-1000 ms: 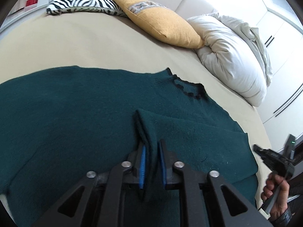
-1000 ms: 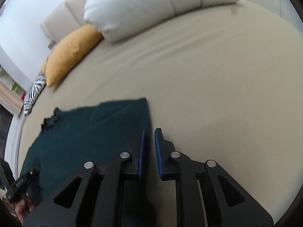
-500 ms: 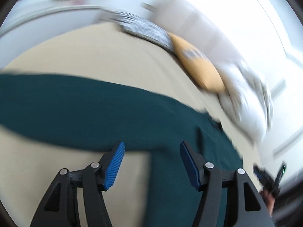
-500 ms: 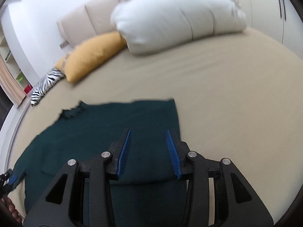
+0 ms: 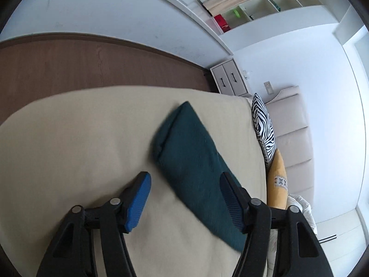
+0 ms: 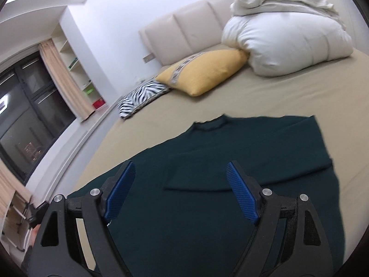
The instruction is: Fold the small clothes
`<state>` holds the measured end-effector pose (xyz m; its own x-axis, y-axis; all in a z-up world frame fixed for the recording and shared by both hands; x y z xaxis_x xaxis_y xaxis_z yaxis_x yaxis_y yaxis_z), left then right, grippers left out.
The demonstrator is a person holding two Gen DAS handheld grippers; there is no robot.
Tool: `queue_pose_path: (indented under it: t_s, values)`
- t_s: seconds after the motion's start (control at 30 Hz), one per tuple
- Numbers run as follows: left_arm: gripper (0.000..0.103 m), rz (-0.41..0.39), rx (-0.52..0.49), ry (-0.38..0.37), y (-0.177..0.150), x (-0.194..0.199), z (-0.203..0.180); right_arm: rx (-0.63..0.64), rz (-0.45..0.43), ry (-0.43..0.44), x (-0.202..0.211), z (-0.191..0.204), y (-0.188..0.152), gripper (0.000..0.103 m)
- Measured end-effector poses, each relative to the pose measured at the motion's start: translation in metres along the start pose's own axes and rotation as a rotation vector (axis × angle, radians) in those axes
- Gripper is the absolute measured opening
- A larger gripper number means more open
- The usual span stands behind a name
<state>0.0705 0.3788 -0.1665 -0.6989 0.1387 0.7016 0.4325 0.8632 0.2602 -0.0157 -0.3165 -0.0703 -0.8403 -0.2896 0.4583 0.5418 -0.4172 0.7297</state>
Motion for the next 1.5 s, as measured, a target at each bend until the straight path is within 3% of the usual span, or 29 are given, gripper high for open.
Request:
queue_pose_path:
  t_s: [0.03,0.07,0.1,0.17,0.3,0.4,0.5,0.63,0.73,0.77,0.83,0.9,0.93,1.0,1.03,1.1,1.27,1.33,1.37,1.4,1.5]
  values:
    - [0.053,0.002,0.001,-0.01,0.004,-0.005,-0.001,0.001,0.008,0.012,-0.001,0.005,-0.003,0.081]
    - [0.038,0.02,0.016,-0.015,0.008,-0.011,0.0,-0.003,0.017,0.022,-0.003,0.008,-0.004,0.081]
    - [0.015,0.041,0.041,-0.025,0.011,-0.018,0.001,-0.01,0.027,0.03,-0.004,0.013,-0.009,0.081]
    - [0.007,0.057,0.07,-0.036,0.015,-0.022,0.0,-0.027,0.038,0.041,-0.001,0.019,-0.017,0.081]
    - [0.007,0.014,-0.089,-0.072,0.006,-0.002,-0.048,-0.036,0.057,0.038,0.011,0.009,-0.026,0.08]
    - [0.007,0.005,-0.278,-0.119,-0.033,0.015,-0.108,-0.086,0.069,0.04,0.014,-0.013,-0.033,0.08]
    - [0.007,0.027,-0.52,-0.164,-0.098,0.022,-0.175,-0.126,0.079,0.041,0.017,-0.034,-0.039,0.08]
    - [0.007,0.083,-0.816,-0.202,-0.214,0.012,-0.238,-0.176,0.092,0.032,0.018,-0.058,-0.05,0.079]
    - [0.008,0.186,-0.939,-0.204,-0.301,-0.016,-0.248,-0.225,0.11,0.029,0.017,-0.078,-0.059,0.079]
    - [0.008,0.203,-0.977,-0.184,-0.32,-0.022,-0.244,-0.242,0.124,0.029,0.014,-0.084,-0.061,0.079]
    - [0.02,0.284,-1.049,-0.111,-0.358,-0.048,-0.234,-0.287,0.171,0.024,0.004,-0.099,-0.069,0.08]
    - [0.026,0.36,-1.059,-0.055,-0.376,-0.064,-0.225,-0.336,0.199,0.032,-0.003,-0.108,-0.077,0.08]
    - [0.027,0.35,-1.054,-0.071,-0.374,-0.058,-0.22,-0.352,0.209,0.037,-0.007,-0.111,-0.078,0.08]
    - [0.059,0.347,-1.045,-0.1,-0.364,-0.039,-0.216,-0.365,0.216,0.056,-0.017,-0.112,-0.079,0.08]
    - [0.063,0.336,-1.035,-0.133,-0.355,-0.028,-0.214,-0.363,0.225,0.061,-0.022,-0.11,-0.079,0.08]
    - [0.065,0.293,-1.025,-0.184,-0.334,-0.008,-0.212,-0.339,0.248,0.092,-0.039,-0.1,-0.077,0.08]
    - [0.065,0.211,-0.912,-0.179,-0.263,0.011,-0.198,-0.305,0.355,0.087,-0.093,-0.075,-0.082,0.079]
    - [0.065,0.192,-0.88,-0.154,-0.245,0.006,-0.193,-0.281,0.394,0.063,-0.113,-0.066,-0.086,0.068]
    - [0.065,0.191,-0.859,-0.143,-0.236,0.003,-0.188,-0.242,0.406,0.038,-0.121,-0.061,-0.086,0.057]
    - [0.065,0.189,-0.843,-0.134,-0.228,0.0,-0.187,-0.201,0.415,0.013,-0.125,-0.055,-0.087,0.038]
    - [0.065,0.18,-0.816,-0.099,-0.211,-0.019,-0.186,-0.108,0.451,-0.044,-0.133,-0.043,-0.086,0.007]
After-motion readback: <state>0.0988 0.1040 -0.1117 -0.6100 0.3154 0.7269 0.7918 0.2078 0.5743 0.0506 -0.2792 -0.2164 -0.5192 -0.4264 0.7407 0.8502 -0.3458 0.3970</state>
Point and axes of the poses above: each gripper's, at about its wrist camera, not at the fingertips, and x roughly against the way its jaws point, z to its left, y to its top, the point moved 4 cm from there along -x, roughly the way its jaws point, and after that the axes turned 9 degrees about y, right-handed, at the moved point
